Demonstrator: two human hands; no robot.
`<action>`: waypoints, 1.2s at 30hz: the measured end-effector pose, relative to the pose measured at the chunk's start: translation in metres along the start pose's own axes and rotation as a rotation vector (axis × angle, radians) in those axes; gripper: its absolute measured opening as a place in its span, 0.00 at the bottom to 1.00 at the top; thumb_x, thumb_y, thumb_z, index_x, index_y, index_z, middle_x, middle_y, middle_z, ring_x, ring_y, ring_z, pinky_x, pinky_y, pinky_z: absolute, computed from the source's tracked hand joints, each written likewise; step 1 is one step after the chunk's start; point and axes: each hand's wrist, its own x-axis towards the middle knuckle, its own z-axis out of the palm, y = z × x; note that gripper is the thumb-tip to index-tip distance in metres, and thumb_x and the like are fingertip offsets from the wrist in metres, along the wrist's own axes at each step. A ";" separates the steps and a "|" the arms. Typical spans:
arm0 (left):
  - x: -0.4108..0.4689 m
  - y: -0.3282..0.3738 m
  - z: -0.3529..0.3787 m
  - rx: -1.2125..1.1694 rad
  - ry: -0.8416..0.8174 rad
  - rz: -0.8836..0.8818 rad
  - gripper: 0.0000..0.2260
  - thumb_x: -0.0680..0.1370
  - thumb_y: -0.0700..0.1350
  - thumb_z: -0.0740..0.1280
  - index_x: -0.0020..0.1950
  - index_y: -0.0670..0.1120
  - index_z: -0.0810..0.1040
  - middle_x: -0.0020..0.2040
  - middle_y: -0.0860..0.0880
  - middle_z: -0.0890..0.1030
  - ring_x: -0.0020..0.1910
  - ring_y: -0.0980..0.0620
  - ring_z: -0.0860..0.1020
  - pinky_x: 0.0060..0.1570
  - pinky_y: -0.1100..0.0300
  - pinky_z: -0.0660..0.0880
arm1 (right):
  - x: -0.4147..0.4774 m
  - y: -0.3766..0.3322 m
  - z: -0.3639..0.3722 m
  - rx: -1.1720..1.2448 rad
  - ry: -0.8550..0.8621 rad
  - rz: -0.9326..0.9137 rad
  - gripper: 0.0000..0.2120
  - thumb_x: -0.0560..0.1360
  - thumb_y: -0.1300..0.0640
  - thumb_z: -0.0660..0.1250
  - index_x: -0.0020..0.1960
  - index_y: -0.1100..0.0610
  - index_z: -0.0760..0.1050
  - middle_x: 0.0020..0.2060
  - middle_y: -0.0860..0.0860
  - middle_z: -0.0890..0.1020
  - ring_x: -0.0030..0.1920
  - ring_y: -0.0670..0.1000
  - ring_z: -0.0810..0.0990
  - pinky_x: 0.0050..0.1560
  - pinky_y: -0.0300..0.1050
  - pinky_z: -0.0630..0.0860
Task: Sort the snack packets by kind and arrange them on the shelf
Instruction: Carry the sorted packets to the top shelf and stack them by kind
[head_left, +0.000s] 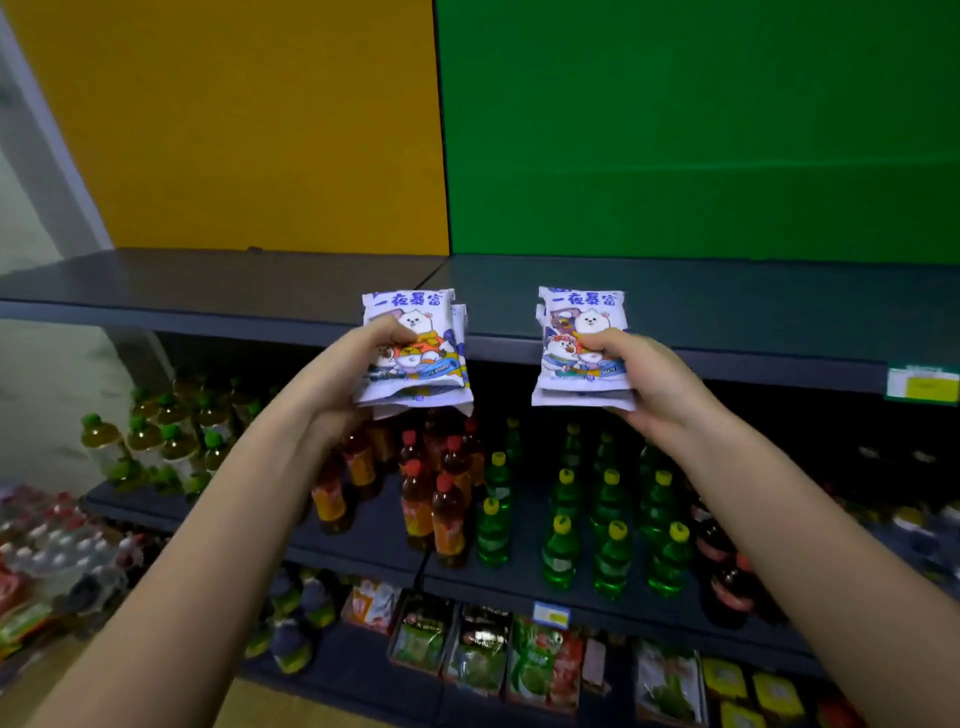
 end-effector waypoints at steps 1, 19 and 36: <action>0.018 0.006 0.001 0.003 -0.011 0.000 0.06 0.77 0.43 0.61 0.42 0.44 0.76 0.30 0.48 0.84 0.27 0.53 0.82 0.25 0.65 0.77 | 0.016 -0.007 0.002 -0.003 0.024 -0.004 0.06 0.74 0.62 0.62 0.49 0.61 0.76 0.30 0.51 0.85 0.30 0.48 0.83 0.31 0.38 0.80; 0.321 0.038 0.029 0.131 0.034 -0.014 0.06 0.75 0.43 0.67 0.51 0.43 0.76 0.48 0.45 0.80 0.41 0.48 0.79 0.41 0.56 0.77 | 0.276 -0.033 0.020 -0.234 0.250 0.037 0.15 0.76 0.63 0.60 0.62 0.61 0.69 0.38 0.53 0.78 0.33 0.48 0.76 0.30 0.39 0.74; 0.371 0.030 0.018 0.660 0.272 0.382 0.24 0.74 0.49 0.67 0.67 0.40 0.71 0.66 0.41 0.75 0.65 0.41 0.72 0.63 0.47 0.70 | 0.299 -0.020 0.017 -1.007 0.482 -0.191 0.18 0.77 0.55 0.60 0.63 0.63 0.72 0.63 0.60 0.75 0.64 0.61 0.71 0.61 0.49 0.68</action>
